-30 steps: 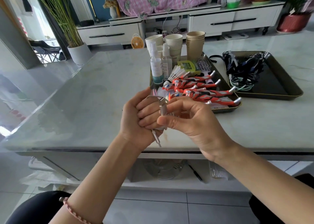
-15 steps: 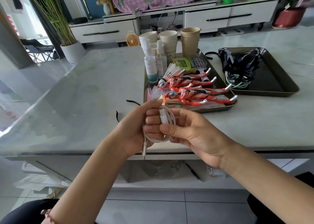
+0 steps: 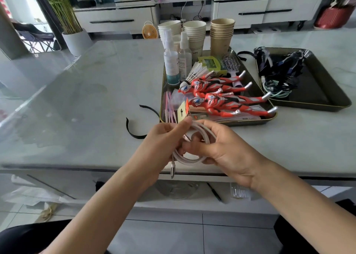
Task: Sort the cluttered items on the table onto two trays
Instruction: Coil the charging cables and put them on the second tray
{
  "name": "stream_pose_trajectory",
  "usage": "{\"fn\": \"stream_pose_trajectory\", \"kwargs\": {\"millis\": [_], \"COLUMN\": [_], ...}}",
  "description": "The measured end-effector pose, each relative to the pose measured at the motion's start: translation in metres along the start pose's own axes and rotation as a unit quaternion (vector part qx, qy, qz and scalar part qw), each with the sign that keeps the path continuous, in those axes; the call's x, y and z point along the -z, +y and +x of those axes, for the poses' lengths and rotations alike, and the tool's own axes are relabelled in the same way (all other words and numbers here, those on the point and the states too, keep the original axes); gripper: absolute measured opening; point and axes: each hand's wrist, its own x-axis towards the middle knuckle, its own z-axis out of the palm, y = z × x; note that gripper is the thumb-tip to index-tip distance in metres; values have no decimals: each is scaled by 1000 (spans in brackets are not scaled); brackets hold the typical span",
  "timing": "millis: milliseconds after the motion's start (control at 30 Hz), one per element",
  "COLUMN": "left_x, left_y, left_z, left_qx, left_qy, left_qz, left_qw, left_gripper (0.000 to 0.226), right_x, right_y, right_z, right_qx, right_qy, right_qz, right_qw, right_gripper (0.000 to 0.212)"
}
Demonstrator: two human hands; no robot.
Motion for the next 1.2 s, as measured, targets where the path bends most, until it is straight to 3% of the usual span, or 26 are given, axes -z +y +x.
{"fn": "stream_pose_trajectory", "kwargs": {"millis": [300, 500, 567, 667, 800, 967, 1200], "left_x": [0, -6, -7, -12, -6, 15, 34], "left_y": [1, 6, 8, 11, 9, 15, 10], "left_z": [0, -2, -1, -2, -1, -2, -5], "left_qx": [-57, -128, -134, -129, -88, 64, 109], "left_qy": [63, 153, 184, 193, 169, -4, -48], "left_qz": [37, -37, -72, -118, -156, -272, -262], "left_qw": [996, 979, 971, 966, 969, 960, 958], "left_gripper": [38, 37, 40, 37, 34, 47, 39], "right_x": [1, -4, -9, -14, -19, -20, -22], "right_y": [-5, -14, -13, -10, -9, -11, -11], "right_z": [8, 12, 14, 20, 23, 26, 36], "right_qx": [22, 48, 88, 178, 199, 196, 194], "right_qy": [15, 15, 27, 51, 45, 18, -37], "right_qz": [20, 40, 21, -112, -209, -258, -297], "right_qw": [999, 998, 996, 976, 956, 946, 934], "right_gripper": [34, 44, 37, 23, 23, 24, 22]}}
